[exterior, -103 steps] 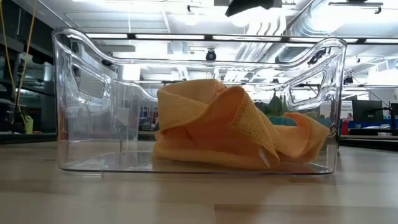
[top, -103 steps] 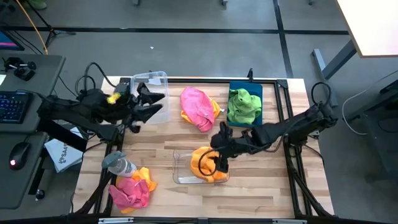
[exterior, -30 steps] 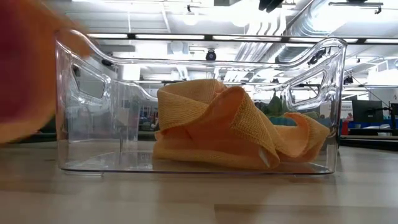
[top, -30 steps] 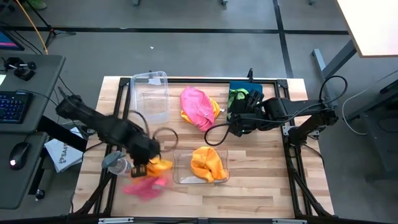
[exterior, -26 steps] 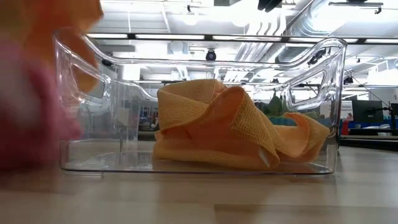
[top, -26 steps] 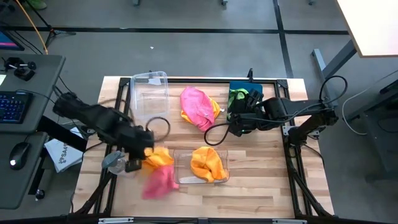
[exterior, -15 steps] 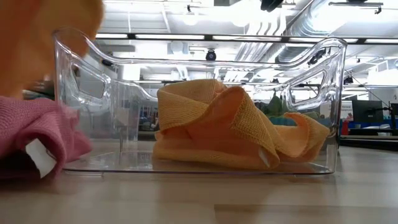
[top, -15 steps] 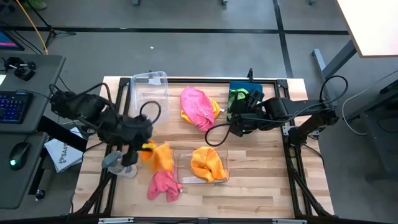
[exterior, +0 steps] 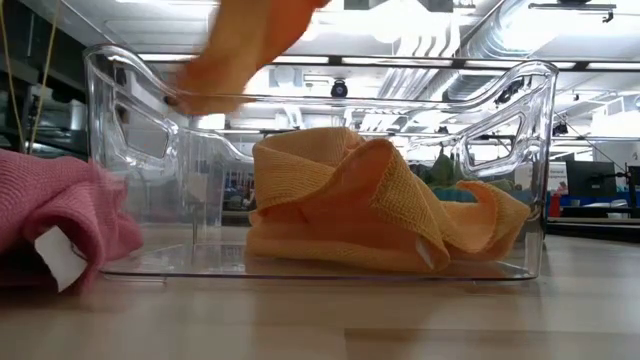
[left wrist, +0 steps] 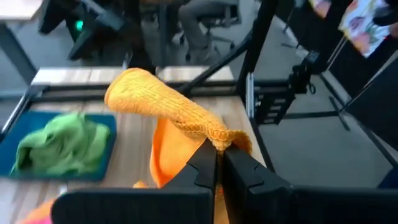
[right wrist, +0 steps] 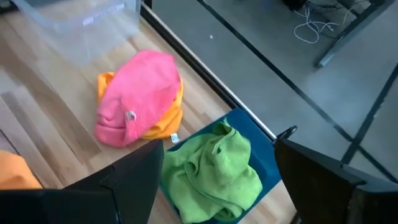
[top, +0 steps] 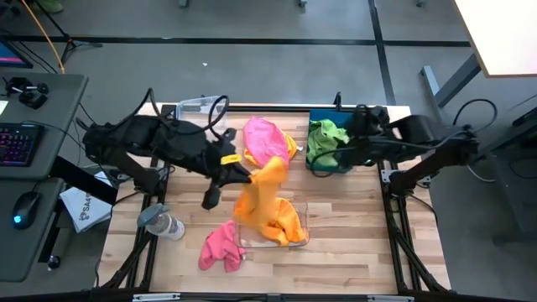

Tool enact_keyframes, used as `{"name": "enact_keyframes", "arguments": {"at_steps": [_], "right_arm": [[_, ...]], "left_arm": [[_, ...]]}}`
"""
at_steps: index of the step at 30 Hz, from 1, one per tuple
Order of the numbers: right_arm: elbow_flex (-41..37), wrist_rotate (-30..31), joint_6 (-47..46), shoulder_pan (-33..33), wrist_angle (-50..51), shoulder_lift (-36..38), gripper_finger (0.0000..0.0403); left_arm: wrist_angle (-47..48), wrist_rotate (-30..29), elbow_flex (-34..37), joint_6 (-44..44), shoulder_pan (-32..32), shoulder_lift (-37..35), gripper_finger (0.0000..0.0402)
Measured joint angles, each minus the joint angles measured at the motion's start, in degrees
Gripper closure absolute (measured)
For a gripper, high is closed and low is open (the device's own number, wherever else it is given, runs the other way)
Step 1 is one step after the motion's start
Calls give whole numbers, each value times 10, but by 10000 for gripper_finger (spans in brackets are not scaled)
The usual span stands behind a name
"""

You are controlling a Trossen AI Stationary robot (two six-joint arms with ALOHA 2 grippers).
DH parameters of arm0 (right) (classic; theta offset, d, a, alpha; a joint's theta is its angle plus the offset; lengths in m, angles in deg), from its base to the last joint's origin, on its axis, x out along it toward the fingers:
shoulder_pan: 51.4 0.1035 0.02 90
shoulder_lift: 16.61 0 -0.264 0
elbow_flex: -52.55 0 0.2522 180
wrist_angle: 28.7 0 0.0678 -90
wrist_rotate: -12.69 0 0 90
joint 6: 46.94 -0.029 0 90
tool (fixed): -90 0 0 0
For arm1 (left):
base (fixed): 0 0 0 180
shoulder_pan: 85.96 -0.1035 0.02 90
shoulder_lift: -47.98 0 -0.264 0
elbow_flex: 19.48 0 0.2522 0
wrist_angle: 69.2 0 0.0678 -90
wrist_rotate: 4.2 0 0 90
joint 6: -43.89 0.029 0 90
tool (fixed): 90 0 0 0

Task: Sort microfiber towel by color & place in baskets
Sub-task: Put the bottom yellow microfiber towel into the bottom transparent bin

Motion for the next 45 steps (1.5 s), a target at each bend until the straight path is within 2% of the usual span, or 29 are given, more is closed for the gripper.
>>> {"name": "enact_keyframes", "arguments": {"at_steps": [3, 9, 15, 18, 22, 28, 32, 38, 45], "right_arm": [[0, 0, -5, 0, 0, 18, 98], [0, 2, 15, 0, 0, 37, 98], [0, 2, 21, 0, 0, 47, 98], [0, -1, 25, 0, 0, 48, 98], [0, -4, 31, 5, 0, 49, 98], [0, -12, 34, 6, 0, 49, 98], [0, -14, 36, 6, 0, 49, 98], [0, -14, 36, 6, 0, 49, 98], [0, -13, 36, 6, 0, 49, 98]], "left_arm": [[-48, 16, -3, 13, -1, 17, 401], [-185, 104, -4, 1, 0, 49, 401], [-152, 97, 8, -39, 0, 52, 401], [-135, 60, 35, -41, 1, 52, 401], [-104, -38, 99, -53, 2, 53, 401], [-136, -95, 181, -77, 2, 51, 401], [-159, -112, 182, -66, 10, 43, 401], [-176, -199, 165, 14, 23, -14, 401], [-170, -212, 173, 33, 24, -17, 401]]}}
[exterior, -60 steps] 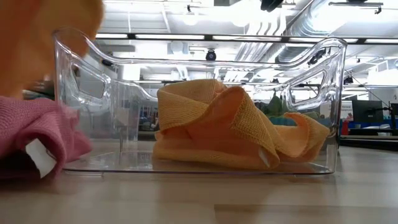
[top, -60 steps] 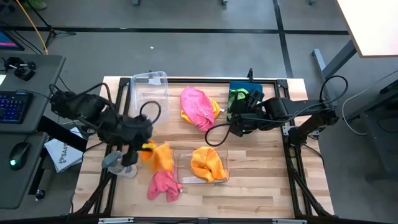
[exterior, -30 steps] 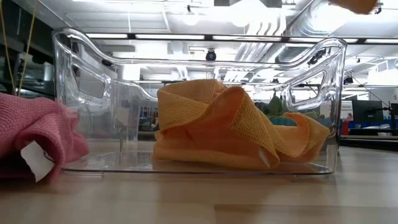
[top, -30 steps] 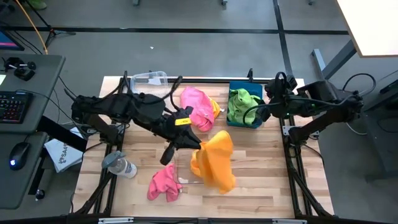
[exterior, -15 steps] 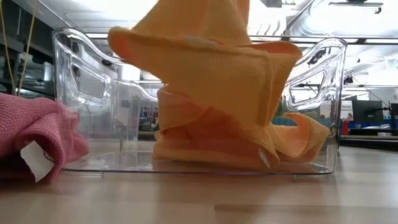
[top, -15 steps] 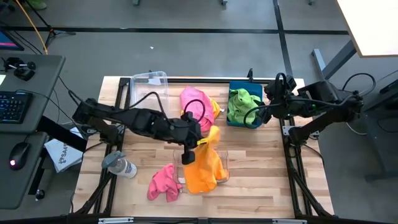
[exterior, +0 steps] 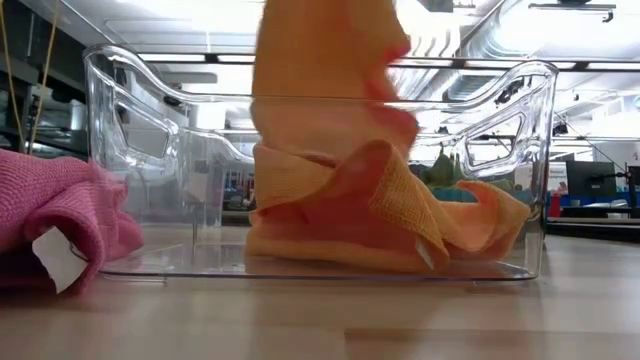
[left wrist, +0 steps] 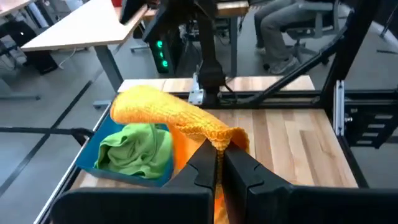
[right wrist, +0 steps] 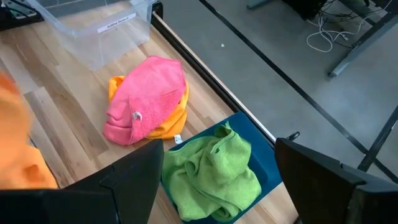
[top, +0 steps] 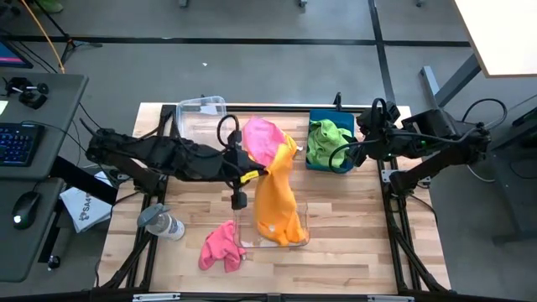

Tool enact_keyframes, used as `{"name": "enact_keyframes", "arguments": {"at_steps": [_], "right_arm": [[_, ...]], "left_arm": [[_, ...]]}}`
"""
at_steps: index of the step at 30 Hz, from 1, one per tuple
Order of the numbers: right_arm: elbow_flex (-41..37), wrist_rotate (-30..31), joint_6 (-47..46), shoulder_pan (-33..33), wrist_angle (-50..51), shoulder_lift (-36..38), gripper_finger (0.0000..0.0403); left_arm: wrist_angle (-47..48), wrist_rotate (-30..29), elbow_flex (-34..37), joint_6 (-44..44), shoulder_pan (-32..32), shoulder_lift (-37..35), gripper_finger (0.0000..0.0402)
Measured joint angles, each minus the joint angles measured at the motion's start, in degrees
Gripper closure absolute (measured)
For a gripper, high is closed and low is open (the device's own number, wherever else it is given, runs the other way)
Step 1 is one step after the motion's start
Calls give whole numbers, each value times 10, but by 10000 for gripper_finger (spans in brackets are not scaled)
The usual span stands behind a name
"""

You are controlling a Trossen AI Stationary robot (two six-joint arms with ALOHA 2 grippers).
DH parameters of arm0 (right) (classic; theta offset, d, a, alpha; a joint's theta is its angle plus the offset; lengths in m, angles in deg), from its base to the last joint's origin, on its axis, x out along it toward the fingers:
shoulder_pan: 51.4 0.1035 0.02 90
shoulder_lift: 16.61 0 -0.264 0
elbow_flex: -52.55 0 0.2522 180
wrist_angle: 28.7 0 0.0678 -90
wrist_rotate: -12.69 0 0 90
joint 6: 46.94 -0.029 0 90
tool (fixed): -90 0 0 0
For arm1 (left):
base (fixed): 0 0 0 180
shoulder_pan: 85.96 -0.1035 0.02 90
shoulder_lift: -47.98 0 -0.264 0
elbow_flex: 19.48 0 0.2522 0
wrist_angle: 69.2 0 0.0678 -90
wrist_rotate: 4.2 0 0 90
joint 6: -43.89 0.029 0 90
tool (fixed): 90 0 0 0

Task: Sort microfiber towel by color & place in baskets
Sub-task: Put the bottom yellow microfiber towel into the bottom transparent bin

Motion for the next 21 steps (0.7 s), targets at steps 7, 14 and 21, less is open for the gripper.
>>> {"name": "enact_keyframes", "arguments": {"at_steps": [7, 14, 21], "right_arm": [[0, 0, -2, 0, 0, 0, 98], [0, 5, -4, 0, 0, 0, 98], [0, 16, 0, -3, 0, 0, 98]], "left_arm": [[-61, 61, 102, -93, 5, 1, 401], [-290, 196, 241, -199, 46, 1, 401], [-496, 318, 376, -304, 12, 1, 401]]}}
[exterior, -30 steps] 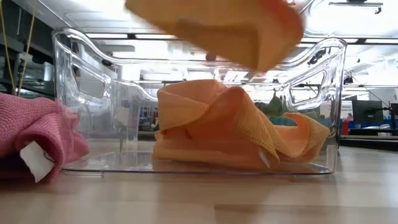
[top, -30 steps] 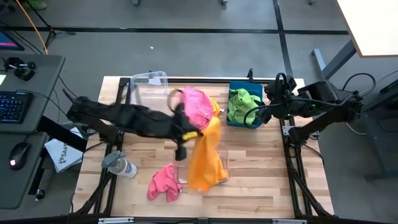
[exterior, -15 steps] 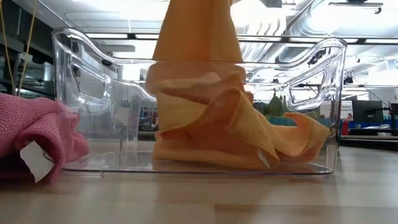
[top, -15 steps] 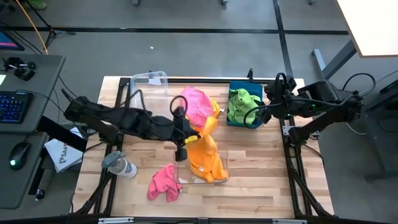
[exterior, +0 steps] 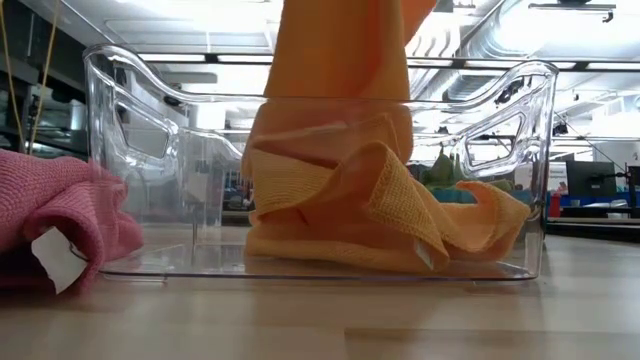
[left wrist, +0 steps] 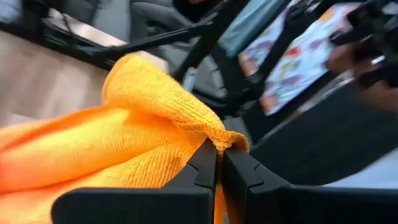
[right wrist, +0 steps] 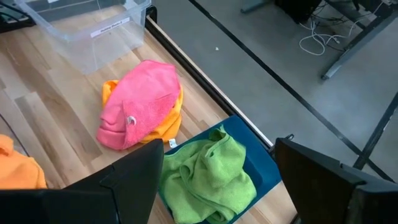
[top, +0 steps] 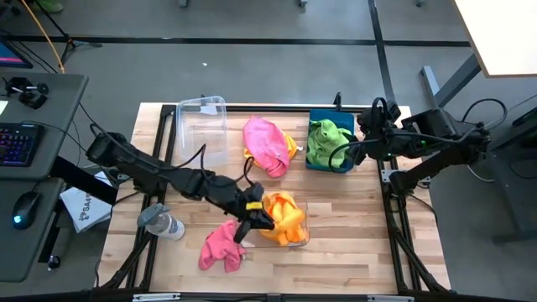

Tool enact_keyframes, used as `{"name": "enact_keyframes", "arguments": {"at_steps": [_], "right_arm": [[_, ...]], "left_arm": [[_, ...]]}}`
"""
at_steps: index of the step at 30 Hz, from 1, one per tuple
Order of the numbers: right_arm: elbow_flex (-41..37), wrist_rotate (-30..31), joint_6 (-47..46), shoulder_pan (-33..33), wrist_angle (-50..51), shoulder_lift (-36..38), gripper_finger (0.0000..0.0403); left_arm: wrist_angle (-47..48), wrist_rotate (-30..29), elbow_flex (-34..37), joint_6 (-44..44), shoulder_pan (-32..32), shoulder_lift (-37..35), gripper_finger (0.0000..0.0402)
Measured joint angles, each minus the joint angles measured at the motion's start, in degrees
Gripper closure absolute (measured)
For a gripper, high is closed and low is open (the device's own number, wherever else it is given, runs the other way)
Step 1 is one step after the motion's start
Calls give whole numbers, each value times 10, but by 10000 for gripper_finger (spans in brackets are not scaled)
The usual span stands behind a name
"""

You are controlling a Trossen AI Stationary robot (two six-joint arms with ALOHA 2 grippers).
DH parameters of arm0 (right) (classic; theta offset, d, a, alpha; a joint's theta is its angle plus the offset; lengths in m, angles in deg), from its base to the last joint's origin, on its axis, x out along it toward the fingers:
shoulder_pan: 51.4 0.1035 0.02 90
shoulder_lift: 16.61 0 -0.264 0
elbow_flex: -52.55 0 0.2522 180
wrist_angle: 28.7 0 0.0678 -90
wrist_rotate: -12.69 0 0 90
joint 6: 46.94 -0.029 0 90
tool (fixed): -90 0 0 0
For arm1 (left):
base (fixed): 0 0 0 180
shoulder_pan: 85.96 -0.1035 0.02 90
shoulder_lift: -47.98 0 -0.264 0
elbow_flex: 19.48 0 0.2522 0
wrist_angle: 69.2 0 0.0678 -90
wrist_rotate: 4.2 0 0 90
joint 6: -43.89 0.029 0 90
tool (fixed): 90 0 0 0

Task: Sort microfiber towel by color & place in baskets
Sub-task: Put the bottom yellow microfiber towel into the bottom transparent bin

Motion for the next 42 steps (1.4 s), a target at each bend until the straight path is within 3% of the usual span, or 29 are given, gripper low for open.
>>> {"name": "enact_keyframes", "arguments": {"at_steps": [4, 8, 13, 25, 30, 35, 42], "right_arm": [[0, -1, 0, -3, 0, 0, 98], [0, -1, -1, -3, 0, 0, 98], [0, 0, -5, -3, 0, 0, 98], [0, 8, -21, -3, 0, 0, 98], [0, 3, -32, -3, 0, 0, 98], [0, -2, -35, -3, -3, 0, 98], [0, -68, -35, -3, -18, 0, 98]], "left_arm": [[-115, 58, 84, -84, -27, 1, 401], [-217, 62, 164, -158, -41, 11, 401], [-152, 43, 199, -238, -46, 45, 401], [100, -4, 58, -126, -35, 109, 401], [106, 4, 33, -48, -36, 101, 391], [167, 44, -16, 19, -40, 102, 330], [363, 92, -151, 145, -38, 102, 212]]}}
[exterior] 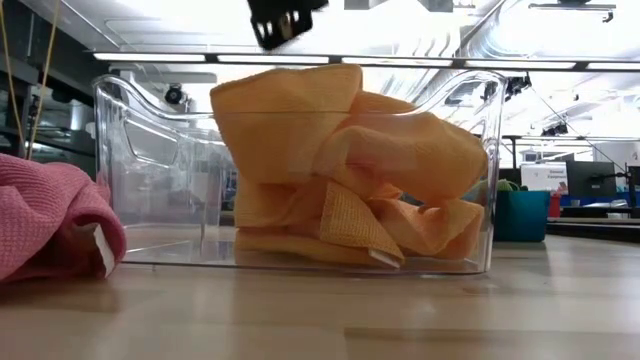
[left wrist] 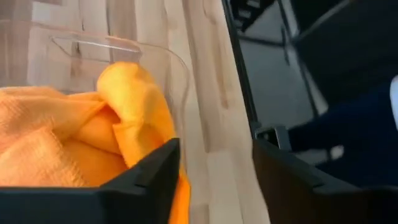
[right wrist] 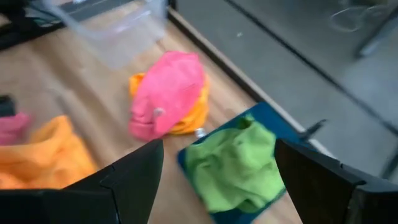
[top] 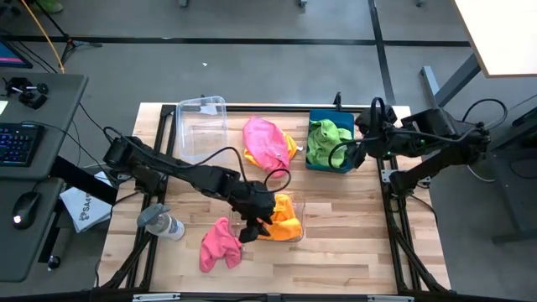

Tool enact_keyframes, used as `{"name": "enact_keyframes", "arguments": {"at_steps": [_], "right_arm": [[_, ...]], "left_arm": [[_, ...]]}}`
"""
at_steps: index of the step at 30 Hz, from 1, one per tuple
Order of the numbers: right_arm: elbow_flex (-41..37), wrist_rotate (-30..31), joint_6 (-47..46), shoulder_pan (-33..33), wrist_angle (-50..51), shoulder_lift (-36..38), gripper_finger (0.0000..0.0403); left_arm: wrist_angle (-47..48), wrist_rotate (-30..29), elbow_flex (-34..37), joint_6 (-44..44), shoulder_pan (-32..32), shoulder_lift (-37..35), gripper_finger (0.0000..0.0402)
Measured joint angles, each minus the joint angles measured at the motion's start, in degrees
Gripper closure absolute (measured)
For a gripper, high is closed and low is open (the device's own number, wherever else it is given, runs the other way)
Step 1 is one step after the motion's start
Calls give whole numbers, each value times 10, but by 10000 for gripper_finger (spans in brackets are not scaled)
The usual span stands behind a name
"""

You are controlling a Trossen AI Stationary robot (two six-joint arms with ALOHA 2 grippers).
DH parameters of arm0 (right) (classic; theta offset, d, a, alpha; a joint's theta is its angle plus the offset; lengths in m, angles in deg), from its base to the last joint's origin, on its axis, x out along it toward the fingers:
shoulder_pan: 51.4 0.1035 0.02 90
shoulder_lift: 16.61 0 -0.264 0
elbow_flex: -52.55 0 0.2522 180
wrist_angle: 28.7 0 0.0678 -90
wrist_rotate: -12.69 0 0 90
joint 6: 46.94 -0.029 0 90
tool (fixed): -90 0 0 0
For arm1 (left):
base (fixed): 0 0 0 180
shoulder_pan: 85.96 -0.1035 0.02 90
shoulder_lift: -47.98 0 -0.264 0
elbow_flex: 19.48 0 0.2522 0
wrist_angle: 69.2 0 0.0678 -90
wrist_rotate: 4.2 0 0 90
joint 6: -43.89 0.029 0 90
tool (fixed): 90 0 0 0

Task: Sort microfiber towel by color & place in baskets
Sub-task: Put the bottom yellow microfiber towel into the bottom transparent bin

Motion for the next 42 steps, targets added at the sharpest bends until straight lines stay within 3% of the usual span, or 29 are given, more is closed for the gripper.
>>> {"name": "enact_keyframes", "arguments": {"at_steps": [5, 11, 14, 18, 23, 25, 34, 42], "right_arm": [[0, -53, 8, 0, -51, -7, 98], [0, -67, 18, 0, -66, -57, 99], [-26, -92, 27, 0, -96, -94, 118], [-133, -158, 59, 0, -245, -130, 190], [-267, -259, 56, -11, -501, -176, 356], [-290, -274, 46, -14, -565, -201, 387], [-235, -280, 35, -9, -585, -344, 400], [-175, -292, 81, 46, -579, -366, 402]], "left_arm": [[168, -6, -104, 73, -2, 0, 162], [296, -42, -159, 86, -5, -14, 155], [320, -112, -159, 85, -4, -59, 157], [295, -247, -159, 86, 4, -149, 159], [259, -376, -160, 80, 17, -249, 159], [255, -412, -160, 79, 29, -277, 159], [248, -507, -160, 67, 82, -311, 159], [252, -518, -160, 70, 94, -309, 159]]}}
